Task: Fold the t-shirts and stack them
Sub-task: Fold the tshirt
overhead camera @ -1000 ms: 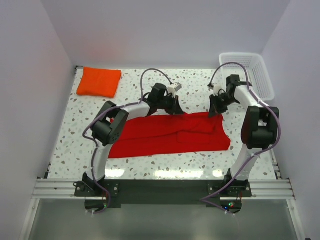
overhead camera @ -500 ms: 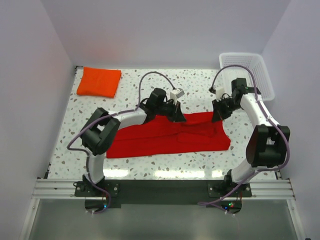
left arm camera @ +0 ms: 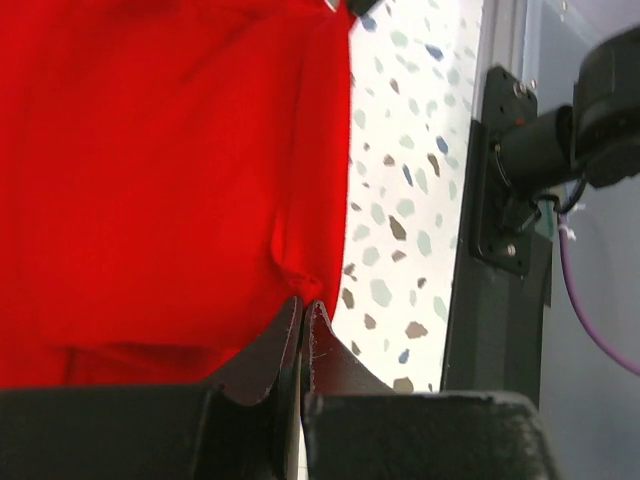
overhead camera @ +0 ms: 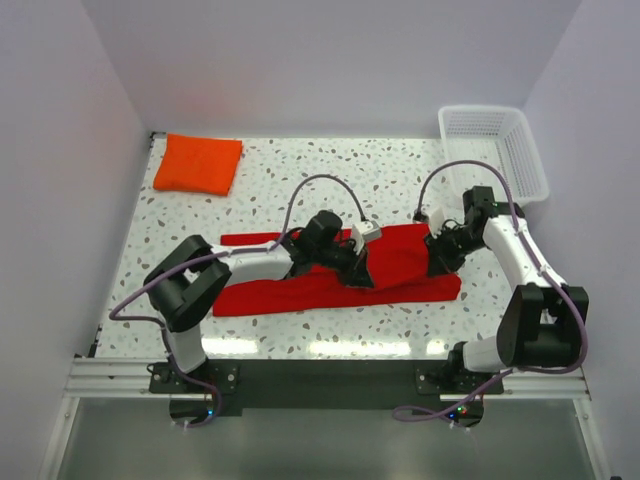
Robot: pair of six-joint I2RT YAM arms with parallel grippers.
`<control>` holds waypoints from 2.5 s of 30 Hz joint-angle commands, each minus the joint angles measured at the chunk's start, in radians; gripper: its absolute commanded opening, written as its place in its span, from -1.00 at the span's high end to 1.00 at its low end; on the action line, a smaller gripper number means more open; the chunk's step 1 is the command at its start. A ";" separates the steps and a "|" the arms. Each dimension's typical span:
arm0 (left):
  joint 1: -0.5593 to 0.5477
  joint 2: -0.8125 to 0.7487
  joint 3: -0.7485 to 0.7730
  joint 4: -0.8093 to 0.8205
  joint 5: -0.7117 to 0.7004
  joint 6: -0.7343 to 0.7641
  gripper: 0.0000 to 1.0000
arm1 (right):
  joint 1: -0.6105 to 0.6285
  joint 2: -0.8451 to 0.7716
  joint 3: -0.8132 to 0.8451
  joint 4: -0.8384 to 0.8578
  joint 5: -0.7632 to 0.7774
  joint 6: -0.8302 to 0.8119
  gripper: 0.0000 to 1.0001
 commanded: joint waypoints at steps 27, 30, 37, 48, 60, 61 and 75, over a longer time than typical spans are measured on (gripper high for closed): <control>0.088 0.050 0.062 0.099 -0.076 0.044 1.00 | 0.002 0.191 0.164 0.069 -0.019 -0.116 1.00; 0.097 0.058 0.074 0.116 -0.119 0.062 1.00 | 0.002 0.248 0.207 0.089 -0.023 -0.105 1.00; 0.111 0.087 0.074 0.142 -0.224 0.119 1.00 | 0.018 0.315 0.224 0.193 -0.001 -0.074 0.87; 0.202 -0.006 0.074 -0.020 -0.210 0.182 0.11 | 0.033 0.200 0.238 0.183 0.059 0.053 0.07; 0.303 -0.046 0.148 -0.698 -0.217 0.685 0.37 | 0.214 0.209 0.135 0.092 0.224 0.131 0.45; 0.333 -0.037 0.145 -0.735 -0.222 0.731 0.38 | 0.229 0.229 0.127 0.106 0.247 0.140 0.45; 0.515 -0.014 -0.014 -0.783 -0.293 0.852 0.59 | 0.338 0.710 0.389 0.370 0.548 0.234 0.51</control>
